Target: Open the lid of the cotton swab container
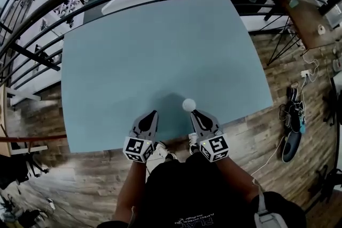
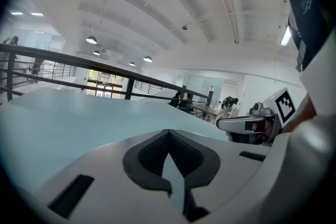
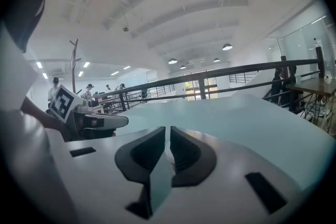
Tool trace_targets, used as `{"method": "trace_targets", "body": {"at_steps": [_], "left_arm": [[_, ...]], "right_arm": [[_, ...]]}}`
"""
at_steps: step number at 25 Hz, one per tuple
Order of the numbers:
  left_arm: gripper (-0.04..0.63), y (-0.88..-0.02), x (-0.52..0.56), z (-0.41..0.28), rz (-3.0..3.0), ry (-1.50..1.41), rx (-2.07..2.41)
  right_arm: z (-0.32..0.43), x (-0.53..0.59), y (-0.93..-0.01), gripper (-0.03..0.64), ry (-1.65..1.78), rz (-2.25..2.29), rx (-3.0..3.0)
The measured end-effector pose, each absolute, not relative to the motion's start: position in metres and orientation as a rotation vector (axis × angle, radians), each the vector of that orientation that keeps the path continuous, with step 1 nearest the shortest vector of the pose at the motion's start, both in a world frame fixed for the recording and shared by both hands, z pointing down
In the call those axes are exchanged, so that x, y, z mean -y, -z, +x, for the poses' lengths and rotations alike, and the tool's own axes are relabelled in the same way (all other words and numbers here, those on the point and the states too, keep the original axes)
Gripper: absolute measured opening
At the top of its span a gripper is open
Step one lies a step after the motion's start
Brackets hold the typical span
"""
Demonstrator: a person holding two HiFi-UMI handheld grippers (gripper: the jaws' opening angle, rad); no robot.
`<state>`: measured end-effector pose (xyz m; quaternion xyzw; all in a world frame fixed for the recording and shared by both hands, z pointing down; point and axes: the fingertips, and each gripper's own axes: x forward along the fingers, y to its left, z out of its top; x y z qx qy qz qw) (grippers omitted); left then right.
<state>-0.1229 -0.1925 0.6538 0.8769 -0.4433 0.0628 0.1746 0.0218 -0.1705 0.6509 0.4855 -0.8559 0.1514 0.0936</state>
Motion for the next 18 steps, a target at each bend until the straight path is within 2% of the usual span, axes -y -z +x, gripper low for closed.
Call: {"method": "trace_targets", "body": {"at_steps": [6,11,18], "left_arm": [[0.003,-0.665,0.182,-0.117,2.442,-0.216,1.248],[0.003,-0.673,0.174,-0.119,2.413,-0.225,1.245],[0.003,-0.681,0.172,-0.118,2.384,-0.24,1.246]], "right_arm": [[0.03,0.167,-0.68,0.037,-0.447,1.473,2.47],[0.031,0.17,-0.707,0.181,-0.5,1.503,2.403],[0.032,0.181,-0.732,0.247,-0.505,1.478,2.354]]}}
